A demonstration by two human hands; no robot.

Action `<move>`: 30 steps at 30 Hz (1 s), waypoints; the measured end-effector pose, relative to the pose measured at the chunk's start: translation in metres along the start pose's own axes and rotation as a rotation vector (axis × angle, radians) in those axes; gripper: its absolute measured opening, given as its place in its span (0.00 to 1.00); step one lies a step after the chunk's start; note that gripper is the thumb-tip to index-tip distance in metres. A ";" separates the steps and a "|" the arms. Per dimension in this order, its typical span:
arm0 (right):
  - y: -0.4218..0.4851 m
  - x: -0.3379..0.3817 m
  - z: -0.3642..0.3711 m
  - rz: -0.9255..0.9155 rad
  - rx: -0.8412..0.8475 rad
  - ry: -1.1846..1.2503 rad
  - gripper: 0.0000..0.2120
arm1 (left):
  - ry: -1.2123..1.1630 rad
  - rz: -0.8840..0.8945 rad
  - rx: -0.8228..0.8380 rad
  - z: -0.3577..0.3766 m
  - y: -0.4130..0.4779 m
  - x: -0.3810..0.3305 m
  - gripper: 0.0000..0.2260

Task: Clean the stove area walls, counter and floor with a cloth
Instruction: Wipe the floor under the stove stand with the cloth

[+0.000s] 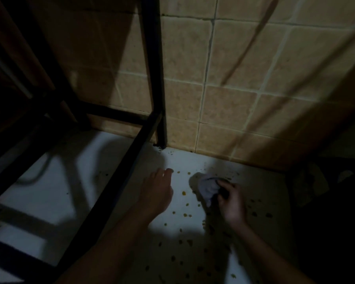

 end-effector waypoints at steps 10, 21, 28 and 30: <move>0.066 0.071 0.088 -0.206 0.123 -0.109 0.20 | -0.107 -0.089 0.053 0.027 0.004 0.041 0.21; 0.121 0.089 0.165 -0.293 0.187 -0.260 0.20 | -0.086 -0.205 -0.096 0.032 0.027 0.061 0.21; 0.136 0.094 0.188 -0.400 0.331 -0.839 0.26 | 0.011 -0.082 -0.105 0.051 0.015 0.073 0.19; 0.146 0.081 0.170 -0.278 0.290 -0.819 0.23 | -0.004 -0.124 -0.077 0.055 0.011 0.081 0.19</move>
Point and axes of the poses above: each hand's wrist, its own y-axis towards the middle knuckle, its own z-axis out of the palm, x = y × z, the point moved 9 cm from there along y, towards the middle knuckle, and after that the axes turned 2 degrees about -y, right-handed, at the moved point
